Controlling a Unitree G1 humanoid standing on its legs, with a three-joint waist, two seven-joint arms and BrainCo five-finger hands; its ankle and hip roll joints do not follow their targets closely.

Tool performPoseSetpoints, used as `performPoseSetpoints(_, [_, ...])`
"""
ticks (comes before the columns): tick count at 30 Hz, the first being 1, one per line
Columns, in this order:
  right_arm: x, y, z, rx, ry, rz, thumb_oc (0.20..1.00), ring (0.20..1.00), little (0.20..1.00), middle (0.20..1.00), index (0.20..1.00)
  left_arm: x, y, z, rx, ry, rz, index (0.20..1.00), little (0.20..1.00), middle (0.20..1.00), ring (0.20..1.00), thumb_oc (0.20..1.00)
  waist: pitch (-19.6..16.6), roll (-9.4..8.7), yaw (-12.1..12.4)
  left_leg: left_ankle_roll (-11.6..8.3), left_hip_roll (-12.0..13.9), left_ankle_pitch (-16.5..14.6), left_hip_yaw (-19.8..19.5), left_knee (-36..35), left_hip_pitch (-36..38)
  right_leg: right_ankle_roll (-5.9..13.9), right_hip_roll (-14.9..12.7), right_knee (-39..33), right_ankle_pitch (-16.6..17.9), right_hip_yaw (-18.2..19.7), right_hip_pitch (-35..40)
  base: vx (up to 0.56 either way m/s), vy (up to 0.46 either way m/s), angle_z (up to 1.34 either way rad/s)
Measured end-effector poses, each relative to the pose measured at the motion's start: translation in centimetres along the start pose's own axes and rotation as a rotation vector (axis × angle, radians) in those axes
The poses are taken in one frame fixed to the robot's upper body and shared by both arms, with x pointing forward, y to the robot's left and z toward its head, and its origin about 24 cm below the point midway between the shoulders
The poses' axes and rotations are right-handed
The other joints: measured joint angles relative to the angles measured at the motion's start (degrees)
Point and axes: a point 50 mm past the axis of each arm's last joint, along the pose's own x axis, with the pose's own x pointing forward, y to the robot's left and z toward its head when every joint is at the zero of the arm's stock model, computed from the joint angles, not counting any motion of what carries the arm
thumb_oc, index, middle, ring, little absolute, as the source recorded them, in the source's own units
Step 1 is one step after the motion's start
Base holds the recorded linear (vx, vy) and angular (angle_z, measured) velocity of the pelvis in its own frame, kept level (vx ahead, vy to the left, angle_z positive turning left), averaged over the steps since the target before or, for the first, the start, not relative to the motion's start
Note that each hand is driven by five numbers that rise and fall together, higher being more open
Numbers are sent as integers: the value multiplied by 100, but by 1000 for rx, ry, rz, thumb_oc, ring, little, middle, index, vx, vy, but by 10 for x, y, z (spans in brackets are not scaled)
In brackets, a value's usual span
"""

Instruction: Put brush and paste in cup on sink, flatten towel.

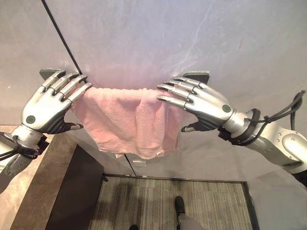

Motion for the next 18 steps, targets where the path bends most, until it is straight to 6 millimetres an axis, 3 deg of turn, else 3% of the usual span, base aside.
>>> performPoseSetpoints(10, [-19,1,-9,-24,62,46,1000,1000,1000,1000,1000,-15,-8,-13,35,54,-70,1000,1000,1000,1000,1000,-116,100,-26,0,-2,0,1,-1,6,12,-2,0,8,1,6,0,0,0])
performPoseSetpoints(18, [-20,2,-9,-18,65,42,1000,1000,1000,1000,1000,-19,-12,-18,40,76,-93,1000,1000,1000,1000,1000,-159,132,-23,0,-3,0,-2,0,10,16,-2,0,13,-2,13,0,0,0])
